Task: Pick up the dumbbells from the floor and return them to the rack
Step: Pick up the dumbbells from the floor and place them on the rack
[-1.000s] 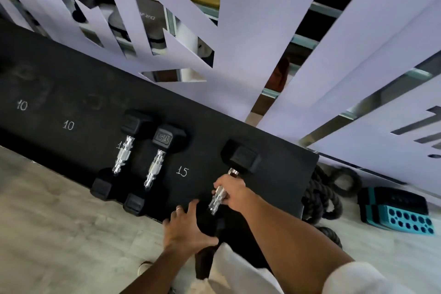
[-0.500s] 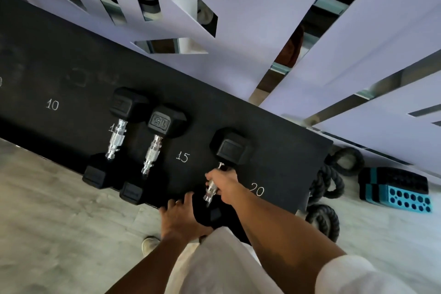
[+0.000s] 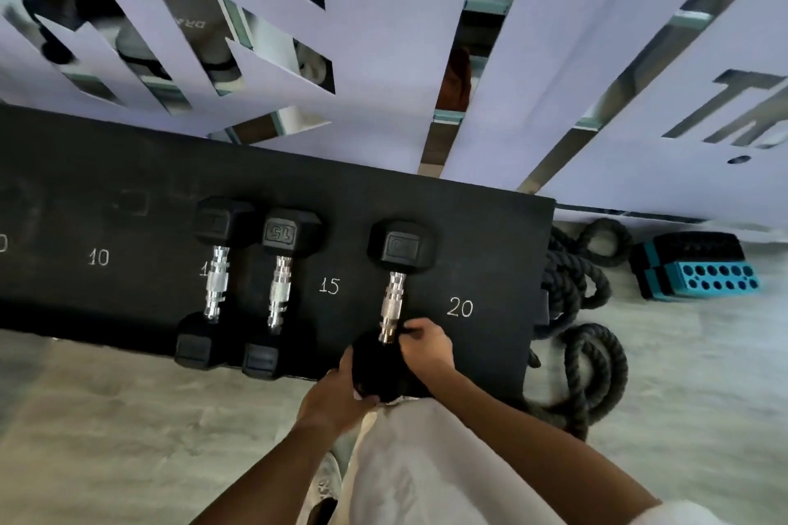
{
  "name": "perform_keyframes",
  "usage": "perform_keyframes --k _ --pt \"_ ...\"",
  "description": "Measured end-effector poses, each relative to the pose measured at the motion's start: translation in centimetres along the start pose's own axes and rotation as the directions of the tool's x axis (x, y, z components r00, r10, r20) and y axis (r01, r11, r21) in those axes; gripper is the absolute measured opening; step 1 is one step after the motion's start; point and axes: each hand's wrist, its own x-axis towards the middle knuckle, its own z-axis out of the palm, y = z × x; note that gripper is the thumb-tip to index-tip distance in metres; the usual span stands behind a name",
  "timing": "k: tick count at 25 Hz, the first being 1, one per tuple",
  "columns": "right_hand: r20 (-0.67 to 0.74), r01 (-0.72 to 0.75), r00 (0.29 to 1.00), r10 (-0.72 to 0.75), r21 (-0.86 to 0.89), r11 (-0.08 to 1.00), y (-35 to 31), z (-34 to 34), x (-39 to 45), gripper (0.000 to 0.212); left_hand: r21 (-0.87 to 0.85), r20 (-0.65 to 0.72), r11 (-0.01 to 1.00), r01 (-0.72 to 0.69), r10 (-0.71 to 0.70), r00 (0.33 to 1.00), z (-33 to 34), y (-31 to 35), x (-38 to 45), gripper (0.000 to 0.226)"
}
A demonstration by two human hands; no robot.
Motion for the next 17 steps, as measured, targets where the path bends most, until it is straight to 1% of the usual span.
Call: perform_keyframes --k 2,3,5,7,10,12,14,17 --pt "-0.025 -0.047 0.999 0.048 0.031 0.998 2.2 -0.6 -2.6 0.032 0.082 0.029 0.996 -0.024 0.022 0.999 -0.3 -1.6 -1.3 0.073" --pt "-0.008 -0.082 0.997 0.082 0.046 0.996 3.3 -0.7 -4.1 0.031 0.118 0.056 0.992 -0.039 0.033 0.998 -0.4 -2.3 -2.2 0.064" --pt "0.063 -0.130 0.990 0.127 0.046 0.990 5.7 -0.5 -6.6 0.028 0.152 0.100 0.984 -0.089 0.074 0.992 -0.3 -3.4 -3.6 0.053" --pt "0.099 -0.134 0.987 0.129 0.050 0.990 8.3 -0.3 -10.2 0.027 0.198 0.124 0.967 -0.159 0.136 0.983 -0.1 -3.7 -5.6 0.048" --pt "0.055 -0.144 0.989 0.140 0.068 0.987 13.2 0.1 -15.8 0.027 0.270 0.176 0.930 -0.248 0.206 0.963 1.4 -3.2 -8.4 0.043" --pt "0.022 -0.188 0.982 0.186 0.166 0.968 17.2 0.1 -19.7 0.027 0.314 0.222 0.902 -0.296 0.233 0.947 3.2 -2.0 -10.6 0.041" --pt "0.013 -0.248 0.967 0.256 0.301 0.921 21.0 0.0 -23.3 0.019 0.354 0.269 0.863 -0.359 0.274 0.923 5.4 -0.9 -12.3 0.040" --pt "-0.007 -0.322 0.931 0.365 0.454 0.831 28.4 -0.2 -29.5 0.018 0.434 0.356 0.763 -0.479 0.343 0.869 10.8 1.3 -15.7 0.037"
